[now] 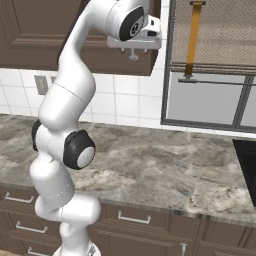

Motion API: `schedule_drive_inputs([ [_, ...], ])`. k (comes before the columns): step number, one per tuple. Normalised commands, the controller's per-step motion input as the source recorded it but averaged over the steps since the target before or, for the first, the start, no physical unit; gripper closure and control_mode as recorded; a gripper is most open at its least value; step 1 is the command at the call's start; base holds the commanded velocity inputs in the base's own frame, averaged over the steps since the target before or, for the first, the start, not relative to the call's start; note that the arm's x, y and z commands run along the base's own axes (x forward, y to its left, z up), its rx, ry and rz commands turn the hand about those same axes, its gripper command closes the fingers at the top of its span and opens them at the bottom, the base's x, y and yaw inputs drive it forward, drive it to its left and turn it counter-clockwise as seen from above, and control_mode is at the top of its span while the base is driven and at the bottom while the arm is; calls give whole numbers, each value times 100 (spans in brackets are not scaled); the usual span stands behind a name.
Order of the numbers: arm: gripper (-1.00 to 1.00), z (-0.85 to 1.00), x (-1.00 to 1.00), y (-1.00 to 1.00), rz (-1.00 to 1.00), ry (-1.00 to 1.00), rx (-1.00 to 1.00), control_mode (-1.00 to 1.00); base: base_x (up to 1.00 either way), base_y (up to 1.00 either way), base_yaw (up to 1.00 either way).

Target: Open the cabinet, pick the kettle from the cabinet, and place it in the sink.

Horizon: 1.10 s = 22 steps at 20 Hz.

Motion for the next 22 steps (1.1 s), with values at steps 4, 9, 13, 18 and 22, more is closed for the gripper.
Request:
schedule_drive_inputs([
  [4,-100,1,7,-3,0,-13,0,-100,0,0,0],
  [9,-100,7,1,4,-1,-25,0,-100,0,0,0],
  [13,-100,6,6,12,-8,-20,0,-100,0,0,0],
  [18,-100,-4,11,19,-14,-9,0,-100,0,0,0],
  [22,-100,-19,14,28,-16,-5,5,-100,0,0,0],
])
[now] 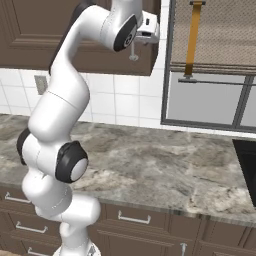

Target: Open the cabinet, pick the kettle from the cabinet, and place it in the sink.

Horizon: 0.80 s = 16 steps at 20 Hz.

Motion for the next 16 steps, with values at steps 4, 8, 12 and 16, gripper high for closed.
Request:
schedule_drive_inputs([
  [4,-100,-23,21,23,-13,-3,11,-100,0,0,0],
  [8,100,-15,35,2,-1,-1,14,-100,0,0,0],
  [12,100,-15,42,0,1,-5,10,-100,0,0,0],
  [16,100,-14,40,-5,11,-7,11,-100,0,0,0],
])
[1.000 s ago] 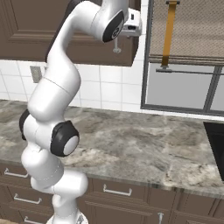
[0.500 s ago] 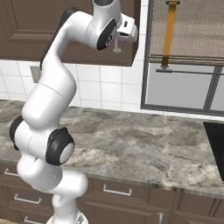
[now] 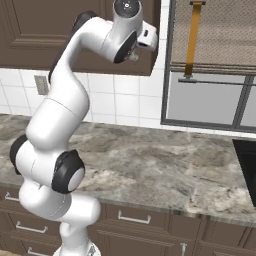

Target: Open the cabinet, pick the kettle from the cabinet, and place it in the sink.

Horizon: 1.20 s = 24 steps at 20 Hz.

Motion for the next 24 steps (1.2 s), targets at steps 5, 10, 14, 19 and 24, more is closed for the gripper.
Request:
schedule_drive_inputs([
  [5,100,-16,32,0,17,-4,11,-100,0,0,0],
  [10,100,-17,-7,15,27,-3,12,-100,0,0,0],
  [14,100,-9,-35,29,24,-2,3,-100,0,0,0],
  [19,100,-1,-47,32,15,-1,0,-100,0,0,0],
  [24,100,-2,-53,36,9,0,0,-100,0,0,0],
])
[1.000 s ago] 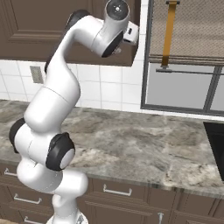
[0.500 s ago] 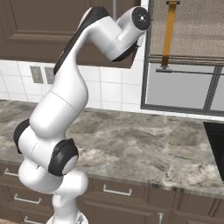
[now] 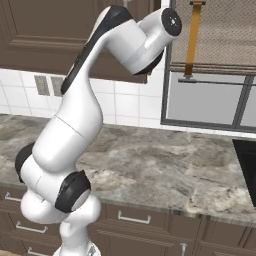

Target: Open the cabinet, pick the kettle from the cabinet, and place it in the sink.

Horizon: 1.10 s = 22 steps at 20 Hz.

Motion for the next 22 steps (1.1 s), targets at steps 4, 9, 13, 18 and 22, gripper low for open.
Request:
schedule_drive_inputs([
  [4,100,-3,-60,37,3,0,-1,-100,0,0,0],
  [9,100,-4,-62,35,0,0,-2,-100,0,0,0],
  [13,100,-4,-60,37,0,0,-3,-100,0,0,0],
  [18,100,-4,-58,40,0,0,-2,-100,0,0,0],
  [22,100,-4,-60,40,0,0,-2,-100,0,0,0],
])
